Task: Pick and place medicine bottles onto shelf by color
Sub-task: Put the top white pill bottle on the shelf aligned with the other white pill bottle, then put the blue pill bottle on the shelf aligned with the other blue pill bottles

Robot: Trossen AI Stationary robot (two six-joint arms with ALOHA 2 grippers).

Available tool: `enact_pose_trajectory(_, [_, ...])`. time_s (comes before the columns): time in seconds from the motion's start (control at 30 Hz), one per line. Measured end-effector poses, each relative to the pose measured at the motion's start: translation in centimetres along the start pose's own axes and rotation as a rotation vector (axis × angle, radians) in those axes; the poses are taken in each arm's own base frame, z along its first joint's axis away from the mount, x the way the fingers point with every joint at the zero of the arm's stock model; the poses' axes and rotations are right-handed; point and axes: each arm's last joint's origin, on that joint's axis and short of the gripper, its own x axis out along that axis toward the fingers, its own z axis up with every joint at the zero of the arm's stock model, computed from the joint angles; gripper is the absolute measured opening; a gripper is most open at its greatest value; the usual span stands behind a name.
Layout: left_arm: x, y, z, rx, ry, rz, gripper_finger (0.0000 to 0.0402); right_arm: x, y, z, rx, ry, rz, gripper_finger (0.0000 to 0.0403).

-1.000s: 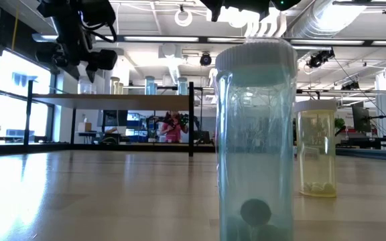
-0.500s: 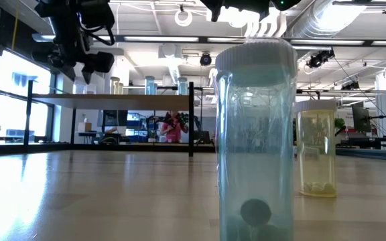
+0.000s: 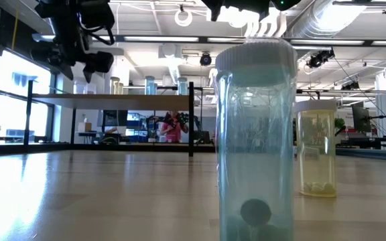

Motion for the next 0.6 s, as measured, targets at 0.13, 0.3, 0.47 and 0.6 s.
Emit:
enact_pose_trajectory(0.13, [0.0, 0.0, 0.1, -0.010, -0.020, 0.009, 0.0220, 0.0, 0.1, 0.0, 0.000, 0.004, 0.019, 0.0222])
enact_pose_trajectory(0.3, [0.0, -0.2, 0.3, -0.012, -0.033, -0.004, 0.0218, 0.0, 0.1, 0.0, 0.000, 0.004, 0.019, 0.0222])
enact_pose_trajectory(0.47, [-0.1, -0.5, 0.7, 0.018, -0.058, -0.027, 0.0220, 0.0, 0.1, 0.0, 0.000, 0.004, 0.019, 0.0222])
enact_pose_trajectory(0.6, [-0.4, -0.5, 1.3, 0.044, -0.096, -0.059, 0.0220, -0.2, 0.4, 0.4, -0.006, 0.000, 0.019, 0.0222])
